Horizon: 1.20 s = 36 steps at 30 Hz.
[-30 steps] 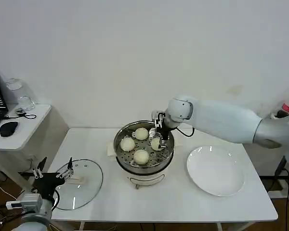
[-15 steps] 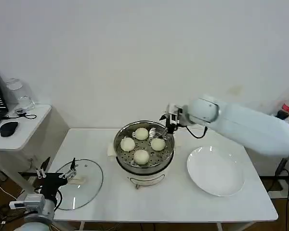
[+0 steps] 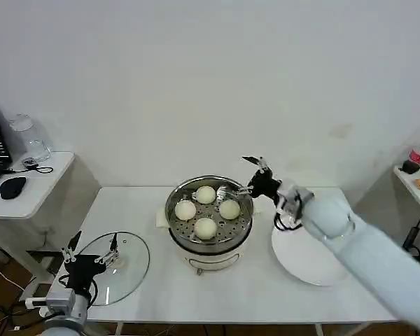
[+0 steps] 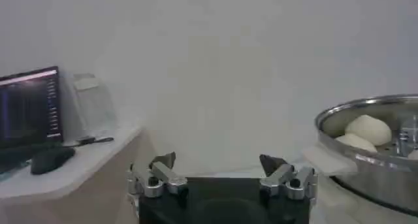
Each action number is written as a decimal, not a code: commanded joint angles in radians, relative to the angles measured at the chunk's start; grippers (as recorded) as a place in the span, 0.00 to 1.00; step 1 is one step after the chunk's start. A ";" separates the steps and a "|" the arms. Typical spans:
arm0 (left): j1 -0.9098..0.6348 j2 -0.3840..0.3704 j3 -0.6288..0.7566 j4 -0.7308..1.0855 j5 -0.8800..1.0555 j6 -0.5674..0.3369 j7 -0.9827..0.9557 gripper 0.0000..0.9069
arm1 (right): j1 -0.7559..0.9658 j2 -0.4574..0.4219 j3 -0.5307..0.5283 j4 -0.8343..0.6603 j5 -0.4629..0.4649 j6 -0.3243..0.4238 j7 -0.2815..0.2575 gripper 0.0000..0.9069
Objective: Take steamed baozi put them in steamer then cover it.
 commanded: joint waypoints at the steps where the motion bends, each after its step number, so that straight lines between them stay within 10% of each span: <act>1: -0.003 -0.002 0.034 0.055 0.048 -0.074 -0.002 1.00 | -0.867 0.430 0.981 0.092 -0.245 0.347 0.023 1.00; 11: -0.018 0.040 0.087 0.214 0.020 -0.345 -0.105 1.00 | -1.038 0.601 1.087 0.123 -0.224 0.420 0.022 1.00; 36: 0.179 0.041 0.012 0.308 0.161 -0.352 -0.129 1.00 | -1.034 0.621 1.096 0.053 -0.193 0.406 0.000 1.00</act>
